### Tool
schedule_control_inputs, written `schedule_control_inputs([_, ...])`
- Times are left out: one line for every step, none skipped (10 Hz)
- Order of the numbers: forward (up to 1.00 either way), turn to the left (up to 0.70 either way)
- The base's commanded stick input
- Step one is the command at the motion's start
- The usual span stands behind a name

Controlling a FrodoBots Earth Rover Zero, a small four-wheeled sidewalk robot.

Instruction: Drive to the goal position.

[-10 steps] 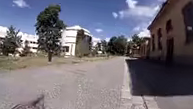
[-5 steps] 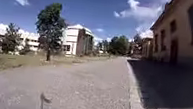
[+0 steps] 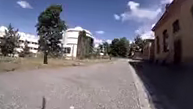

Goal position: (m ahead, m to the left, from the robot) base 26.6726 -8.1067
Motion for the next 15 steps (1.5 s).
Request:
schedule_control_inputs([0.85,-0.34])
schedule_control_inputs([0.85,0.00])
schedule_control_inputs([0.85,0.00])
schedule_control_inputs([0.85,0.00])
schedule_control_inputs([0.85,0.00])
schedule_control_inputs([0.85,0.00])
schedule_control_inputs([0.85,0.00])
schedule_control_inputs([0.85,0.00])
schedule_control_inputs([0.85,0.00])
schedule_control_inputs([0.85,0.00])
schedule_control_inputs([0.85,0.00])
schedule_control_inputs([0.85,0.00])
schedule_control_inputs([0.85,0.00])
schedule_control_inputs([0.85,-0.02])
schedule_control_inputs([0.85,-0.21])
